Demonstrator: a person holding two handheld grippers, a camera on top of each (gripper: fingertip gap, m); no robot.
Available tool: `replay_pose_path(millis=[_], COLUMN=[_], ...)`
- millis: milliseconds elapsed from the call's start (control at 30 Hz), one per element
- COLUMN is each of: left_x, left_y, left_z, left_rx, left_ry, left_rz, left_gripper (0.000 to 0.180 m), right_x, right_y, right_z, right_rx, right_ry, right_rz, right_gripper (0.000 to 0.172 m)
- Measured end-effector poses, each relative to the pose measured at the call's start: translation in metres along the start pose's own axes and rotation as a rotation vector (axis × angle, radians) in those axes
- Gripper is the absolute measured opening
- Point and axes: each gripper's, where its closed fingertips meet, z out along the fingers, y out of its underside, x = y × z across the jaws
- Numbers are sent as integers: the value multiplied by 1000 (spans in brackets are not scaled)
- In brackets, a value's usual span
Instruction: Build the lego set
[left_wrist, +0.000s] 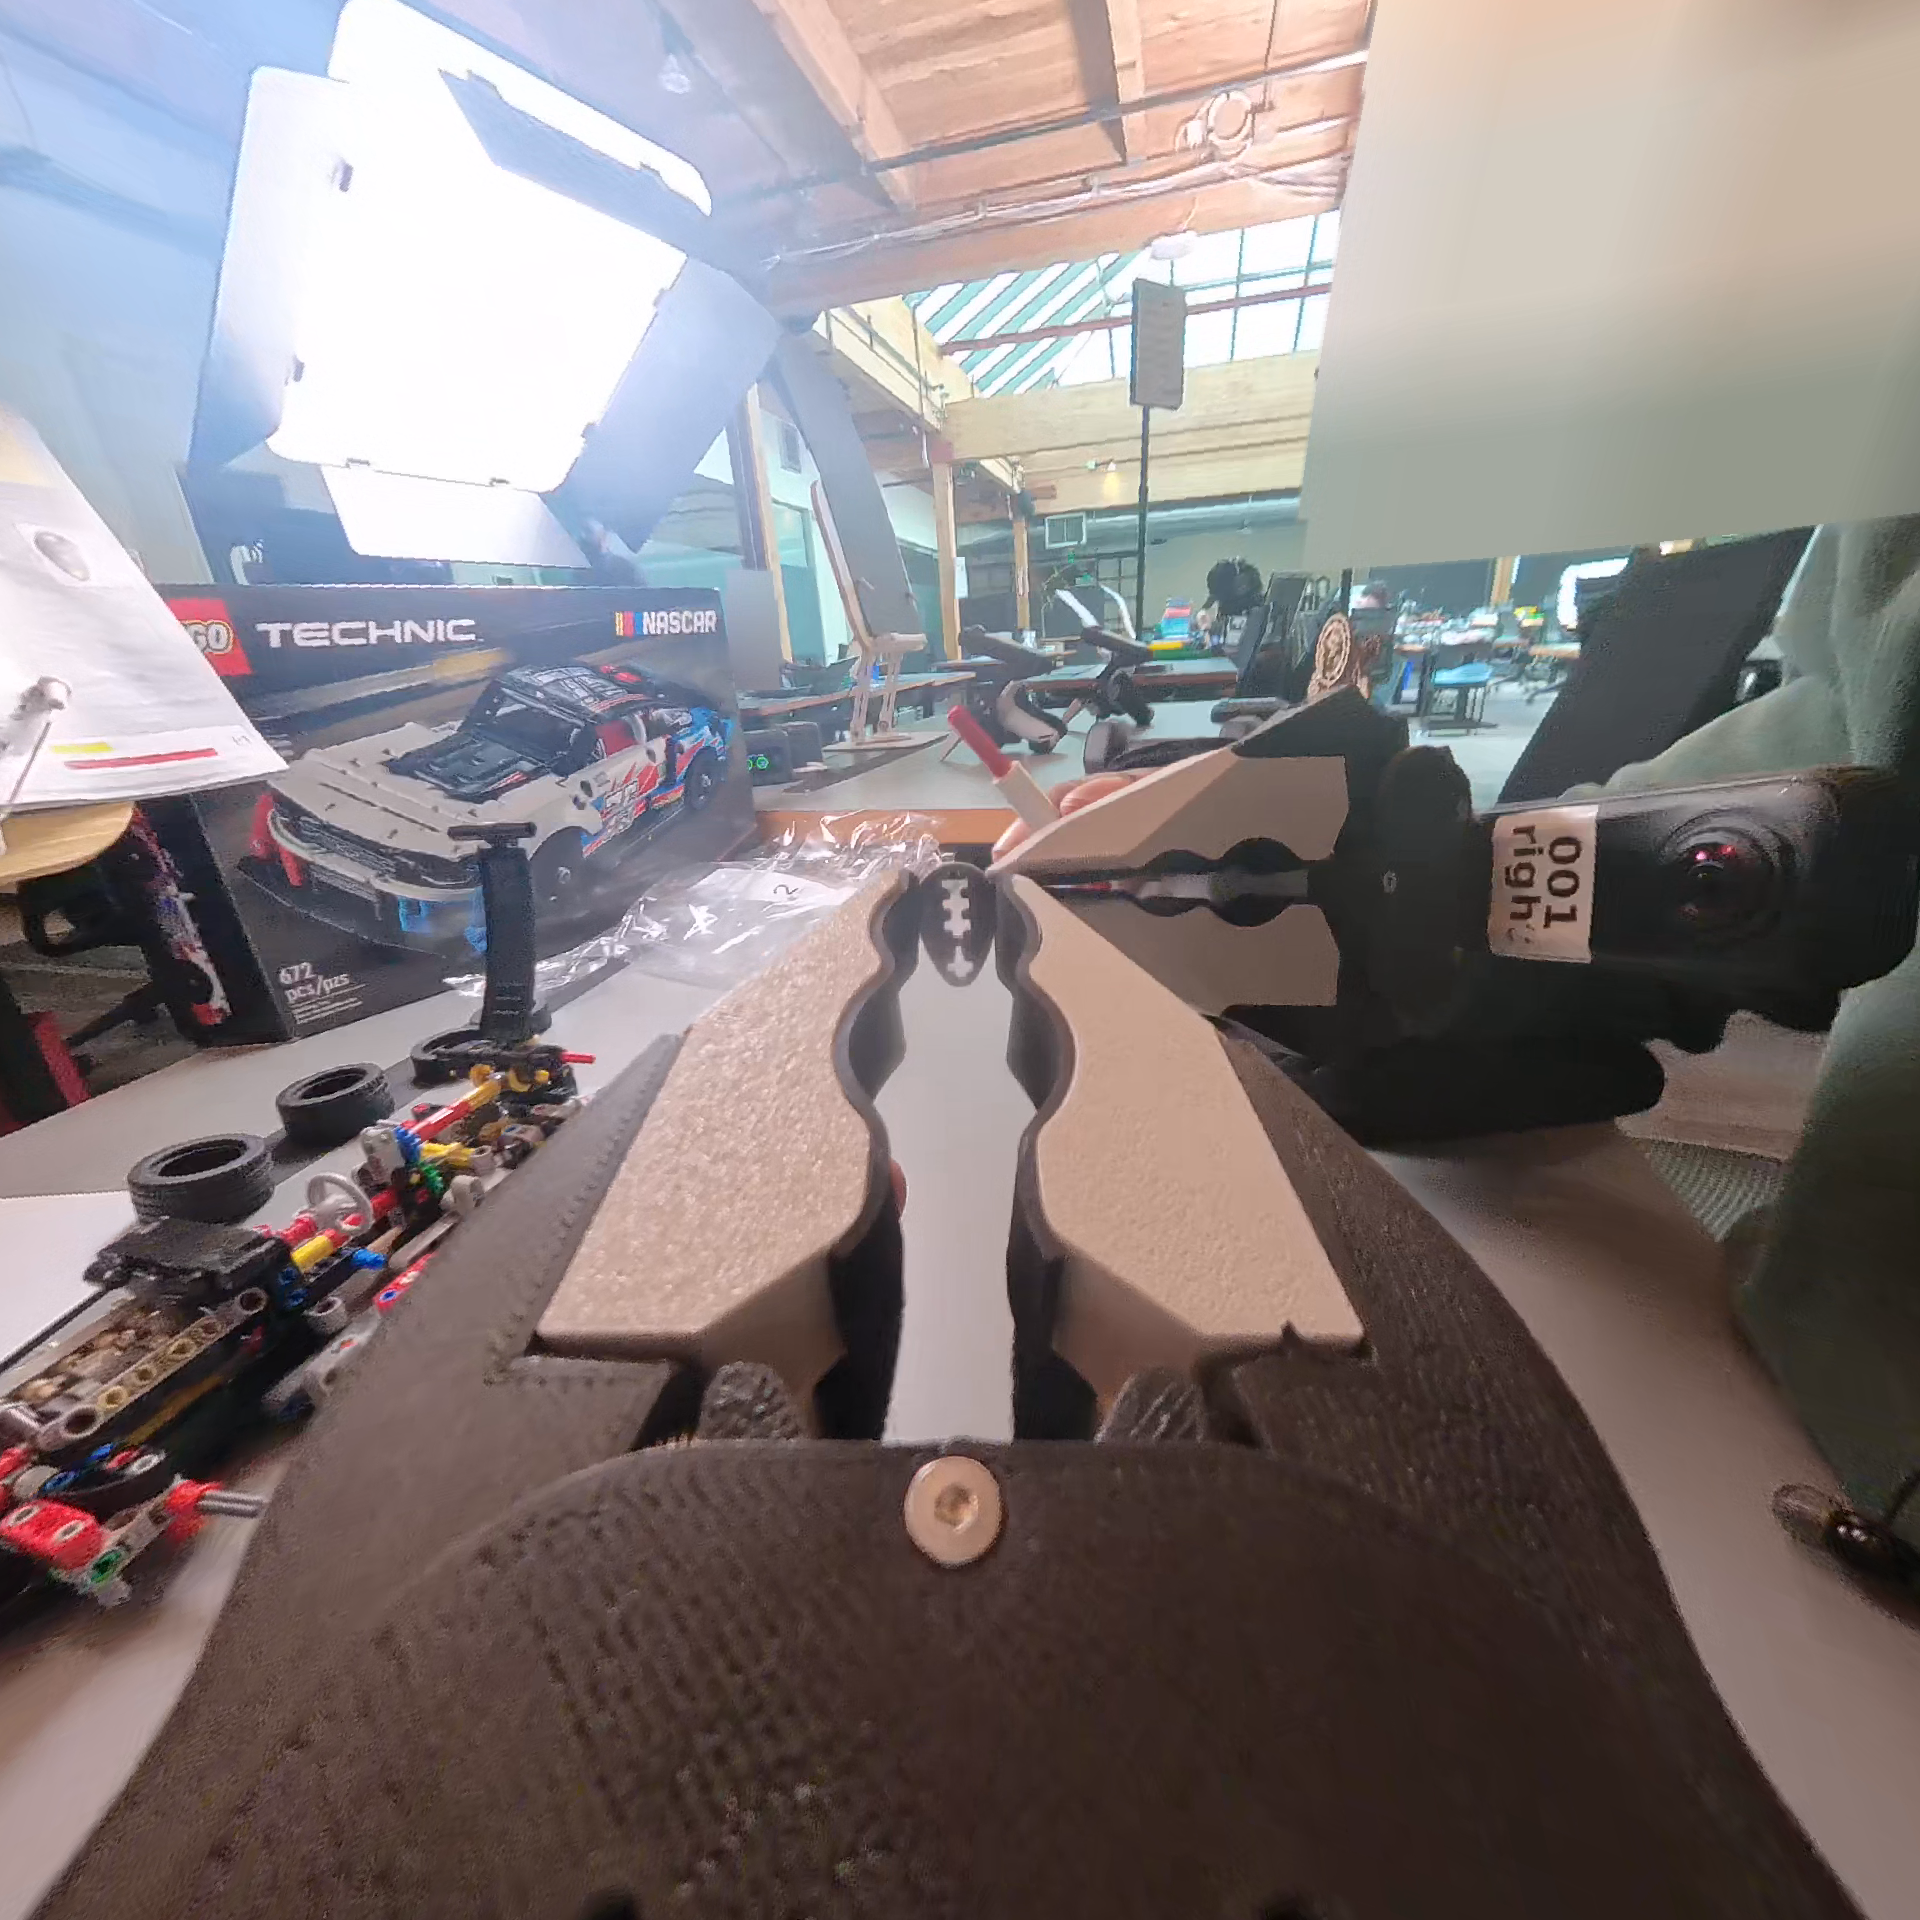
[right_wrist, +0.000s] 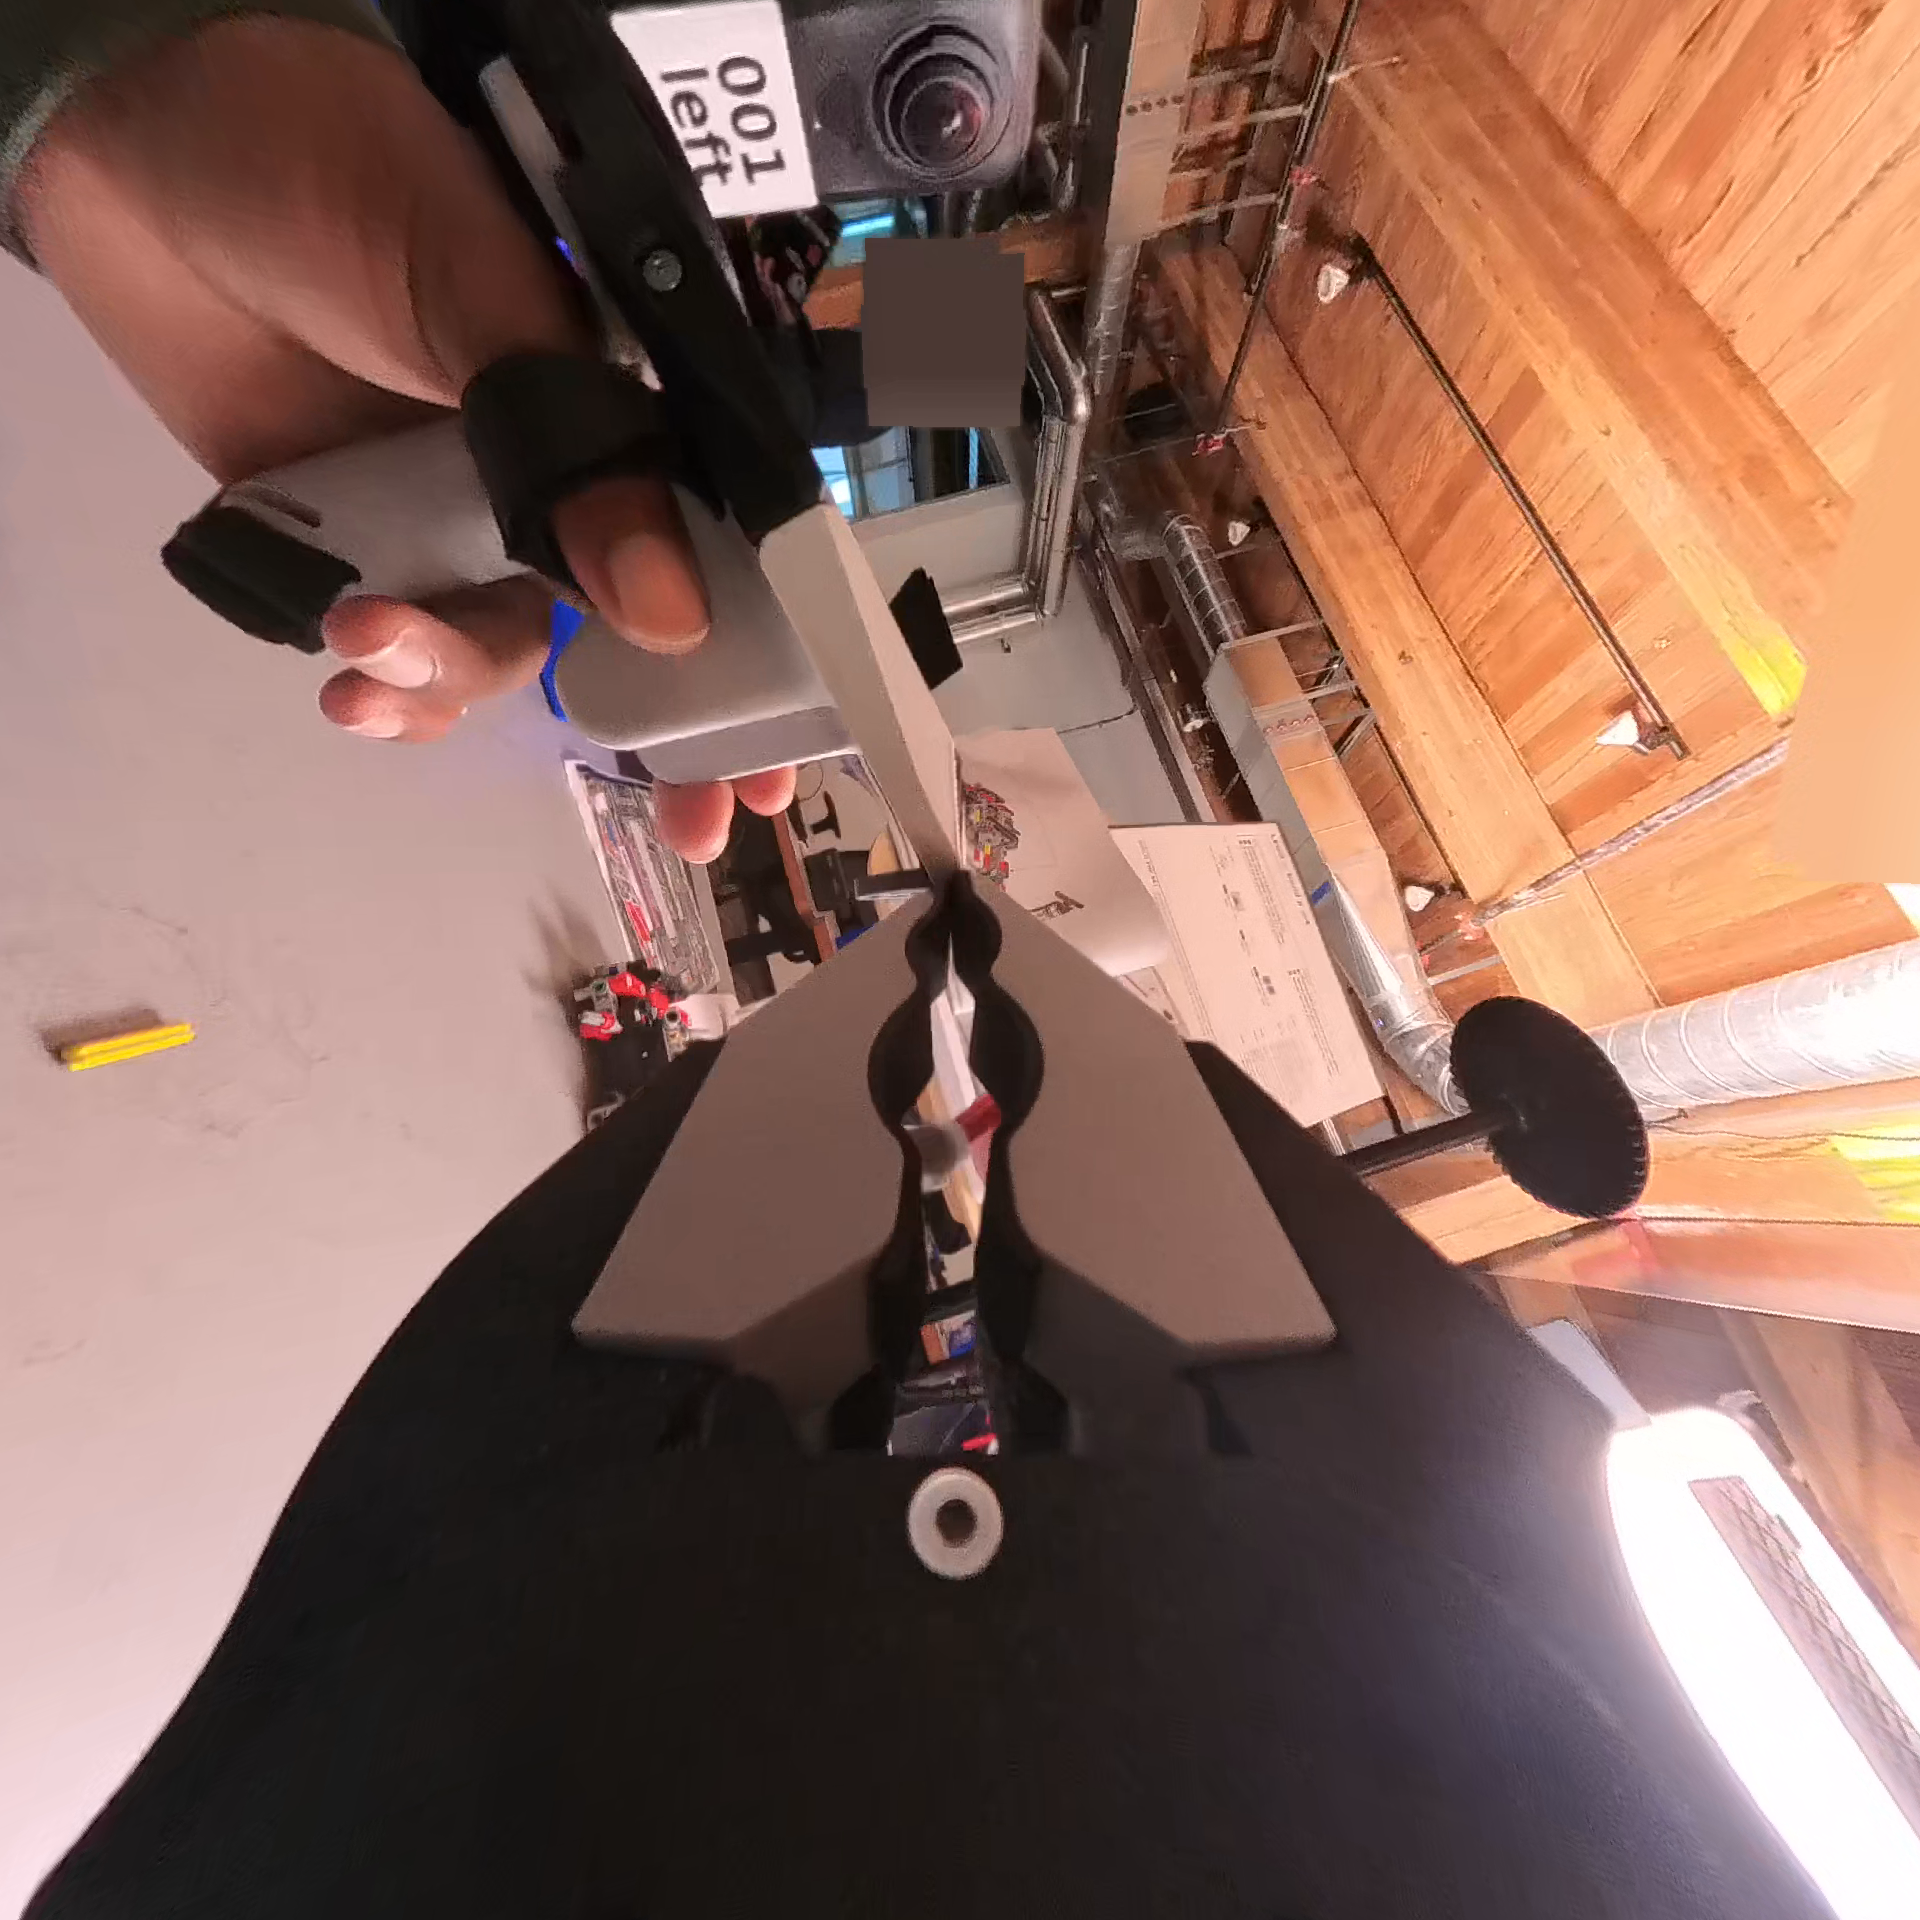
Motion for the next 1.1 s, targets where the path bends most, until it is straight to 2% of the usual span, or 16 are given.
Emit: replay_pose_path(millis=[200, 333, 400, 567, 633, 733, 833, 933, 1100], left_x=[-5, -20, -31, -56, -65, -78, -81, -79, -74], left_y=[0, 12, 17, 24, 28, 46, 69, 90, 100], left_z=[1, -3, -7, -18, -22, -28, -33, -39, -39], left_rx=[1, -47, -58, -89, -107, -203, -323, -437, -496], left_ry=[6, -39, -71, -167, -197, -226, -203, -182, -156], left_rz=[-48, -67, -95, -128, -145, -200, -267, -311, -271], left_gripper=[12, 12, 13, 12, 13, 12, 12, 12, 13], right_x=[-1, -22, -36, -38, -45, -75, -109, -125, -136], right_y=[6, 21, 31, 78, 108, 149, 171, 167, 140], right_z=[3, 5, 4, 3, 1, -9, -25, -30, -14], right_rx=[13, -8, -13, -118, -204, -360, -478, -534, -501], right_ry=[-33, -140, -226, -319, -375, -584, -851, -1042, -1106], right_rz=[15, 104, 216, 621, 766, 927, 874, 866, 817], right_gripper=[0, 0, 0, 0, 9, 15, 16, 20, 0])
